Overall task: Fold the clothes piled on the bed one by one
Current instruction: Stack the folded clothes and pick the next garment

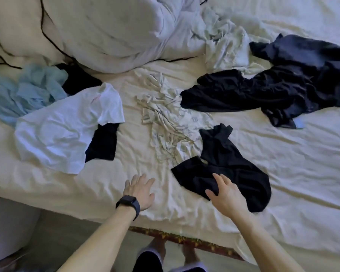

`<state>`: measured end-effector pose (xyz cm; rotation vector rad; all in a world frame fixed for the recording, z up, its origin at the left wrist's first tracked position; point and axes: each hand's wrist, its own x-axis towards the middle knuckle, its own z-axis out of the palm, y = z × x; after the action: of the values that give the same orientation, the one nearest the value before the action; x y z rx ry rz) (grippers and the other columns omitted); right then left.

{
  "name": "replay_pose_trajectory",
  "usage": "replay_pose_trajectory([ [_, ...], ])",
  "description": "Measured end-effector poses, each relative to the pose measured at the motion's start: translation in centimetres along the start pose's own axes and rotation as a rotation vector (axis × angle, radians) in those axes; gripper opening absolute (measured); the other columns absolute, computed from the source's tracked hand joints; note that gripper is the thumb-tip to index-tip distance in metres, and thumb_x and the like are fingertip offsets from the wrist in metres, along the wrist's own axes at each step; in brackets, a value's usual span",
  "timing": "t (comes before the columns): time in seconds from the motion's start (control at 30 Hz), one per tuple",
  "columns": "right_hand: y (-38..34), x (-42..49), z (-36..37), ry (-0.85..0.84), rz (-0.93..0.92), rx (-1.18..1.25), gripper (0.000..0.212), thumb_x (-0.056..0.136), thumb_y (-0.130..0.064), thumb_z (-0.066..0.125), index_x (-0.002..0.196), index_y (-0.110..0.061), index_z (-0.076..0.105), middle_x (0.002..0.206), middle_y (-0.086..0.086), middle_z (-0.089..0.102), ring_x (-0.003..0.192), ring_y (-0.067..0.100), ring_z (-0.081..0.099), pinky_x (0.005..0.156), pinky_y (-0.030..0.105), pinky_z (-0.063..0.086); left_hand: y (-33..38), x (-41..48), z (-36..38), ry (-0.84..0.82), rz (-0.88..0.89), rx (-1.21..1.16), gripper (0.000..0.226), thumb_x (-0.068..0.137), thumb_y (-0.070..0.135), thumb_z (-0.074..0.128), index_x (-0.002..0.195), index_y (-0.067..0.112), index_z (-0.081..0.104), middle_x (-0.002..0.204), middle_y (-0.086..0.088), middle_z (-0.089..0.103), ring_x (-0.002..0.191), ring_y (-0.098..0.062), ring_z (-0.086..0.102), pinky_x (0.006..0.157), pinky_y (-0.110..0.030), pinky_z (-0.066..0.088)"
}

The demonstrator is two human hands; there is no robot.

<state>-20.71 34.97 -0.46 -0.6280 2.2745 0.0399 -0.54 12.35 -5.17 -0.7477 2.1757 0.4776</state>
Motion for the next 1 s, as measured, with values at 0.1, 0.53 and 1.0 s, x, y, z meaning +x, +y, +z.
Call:
replay_pose_trajectory([
  [0.1,0.5,3.3,4.4,-0.109,0.168,0.024,0.086,0.097,-0.06,0.054,0.162,-0.034,0.004,0.171,-0.001,0.002,0.131,0.032,0.05,0.084,0.039,0.052,-1.2,3.7,3.8,-0.028,-0.024,-0.019,0.075,0.094,0.065,0.036,0.156,0.048,-0.001,0.167,0.006,-0.014,0.153,-0.033,-0.007,0.12,-0.058,0.009],
  [0.53,2.9,-1.4,-1.6,0.325,0.077,0.456,0.027,0.101,-0.018,0.049,0.127,-0.021,0.057,0.105,0.0,0.06,0.097,0.027,0.06,0.077,0.037,0.043,-0.5,0.7,1.8,-0.168,-0.069,-0.139,0.068,0.097,0.051,0.043,0.158,0.03,0.021,0.161,-0.006,0.029,0.14,-0.03,0.04,0.11,-0.041,0.041],
  [1.0,-5.6,-17.7,-28.5,0.602,-0.46,0.565,0.024,0.094,-0.029,0.071,0.087,-0.051,0.062,0.079,-0.024,0.068,0.065,0.003,0.064,0.058,0.011,0.046,13.2,-21.9,-29.0,0.647,0.689,-0.485,0.082,0.074,0.065,0.072,0.146,0.039,0.041,0.136,0.013,0.054,0.124,-0.006,0.053,0.1,-0.033,0.049],
])
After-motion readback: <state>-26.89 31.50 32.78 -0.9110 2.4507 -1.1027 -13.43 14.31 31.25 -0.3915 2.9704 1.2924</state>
